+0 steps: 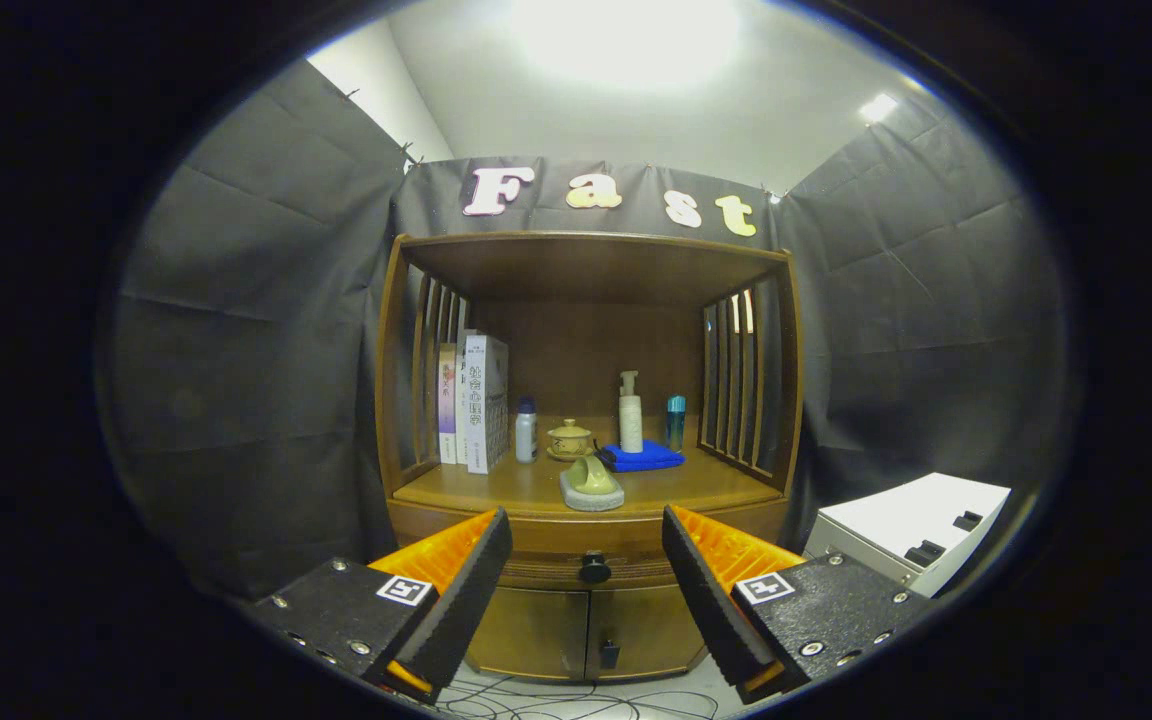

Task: Pull open the drawer, take out the items inside it, and place them on the countertop above the cabinet.

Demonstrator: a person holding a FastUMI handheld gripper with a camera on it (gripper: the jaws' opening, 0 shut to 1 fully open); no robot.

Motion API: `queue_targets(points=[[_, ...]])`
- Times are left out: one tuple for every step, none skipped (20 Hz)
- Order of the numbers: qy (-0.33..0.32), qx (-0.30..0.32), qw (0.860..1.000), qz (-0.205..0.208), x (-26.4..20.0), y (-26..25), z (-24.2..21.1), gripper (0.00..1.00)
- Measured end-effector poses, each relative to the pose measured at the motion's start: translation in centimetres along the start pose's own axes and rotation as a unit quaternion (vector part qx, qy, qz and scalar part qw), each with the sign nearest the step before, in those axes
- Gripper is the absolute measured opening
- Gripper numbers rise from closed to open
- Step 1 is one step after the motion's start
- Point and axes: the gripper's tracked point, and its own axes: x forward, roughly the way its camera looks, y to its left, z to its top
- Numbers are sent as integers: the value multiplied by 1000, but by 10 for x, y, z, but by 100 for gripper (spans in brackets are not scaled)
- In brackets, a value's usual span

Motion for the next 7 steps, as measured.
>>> queue_targets(points=[[1, -1, 1000, 1, 0, 1, -1, 95], [3, -2, 1000, 3, 0, 2, -3, 95], [4, -3, 1000, 4, 1, 3, -4, 95], [5, -4, 1000, 6, 2, 4, -5, 95], [5, -5, 1000, 7, 1, 5, -4, 95], [4, -5, 1000, 8, 1, 6, -4, 95], [3, -4, 1000, 9, 1, 6, -4, 95]])
